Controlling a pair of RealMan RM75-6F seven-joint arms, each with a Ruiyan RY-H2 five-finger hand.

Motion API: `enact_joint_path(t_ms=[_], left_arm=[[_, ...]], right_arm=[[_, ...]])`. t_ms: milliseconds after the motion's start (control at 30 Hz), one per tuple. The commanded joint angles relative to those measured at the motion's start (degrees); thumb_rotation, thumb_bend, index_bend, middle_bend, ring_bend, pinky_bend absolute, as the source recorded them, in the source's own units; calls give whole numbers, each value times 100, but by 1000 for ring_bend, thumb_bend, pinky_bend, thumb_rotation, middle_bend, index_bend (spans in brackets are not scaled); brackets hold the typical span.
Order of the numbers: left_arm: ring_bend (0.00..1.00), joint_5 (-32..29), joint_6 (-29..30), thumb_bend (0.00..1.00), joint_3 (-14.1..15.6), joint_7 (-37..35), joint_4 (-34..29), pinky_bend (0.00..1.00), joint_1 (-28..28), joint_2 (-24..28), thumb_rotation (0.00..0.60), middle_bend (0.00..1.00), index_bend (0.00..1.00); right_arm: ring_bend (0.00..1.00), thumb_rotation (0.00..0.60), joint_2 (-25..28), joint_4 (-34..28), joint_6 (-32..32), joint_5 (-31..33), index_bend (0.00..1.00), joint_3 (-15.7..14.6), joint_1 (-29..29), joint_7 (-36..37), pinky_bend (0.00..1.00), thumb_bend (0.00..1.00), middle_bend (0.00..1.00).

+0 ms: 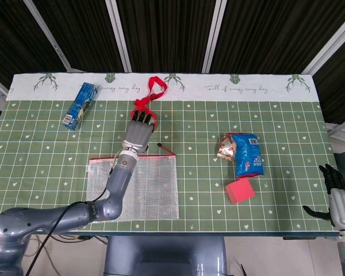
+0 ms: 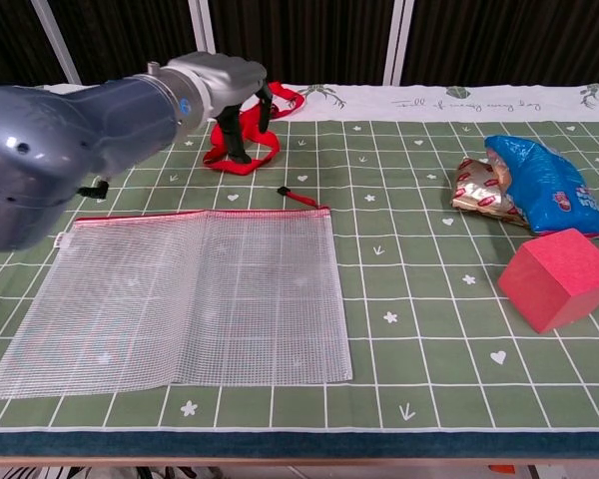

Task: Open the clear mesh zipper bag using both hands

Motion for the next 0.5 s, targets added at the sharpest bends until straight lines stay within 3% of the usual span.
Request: enact_joint_path(t_ms=[33, 500], left_arm=[[0, -293, -308, 218, -51, 73, 781, 0, -443, -553, 600, 131, 451], [0, -413, -909, 245, -15, -53, 2482, 0, -1037, -1493, 600, 163, 494]], right_arm=[[0, 600, 8, -3, -27, 25, 0, 2, 4, 24, 198, 200, 0], [0, 600, 33, -34, -95, 104, 0, 22, 14, 109, 198, 201, 0]])
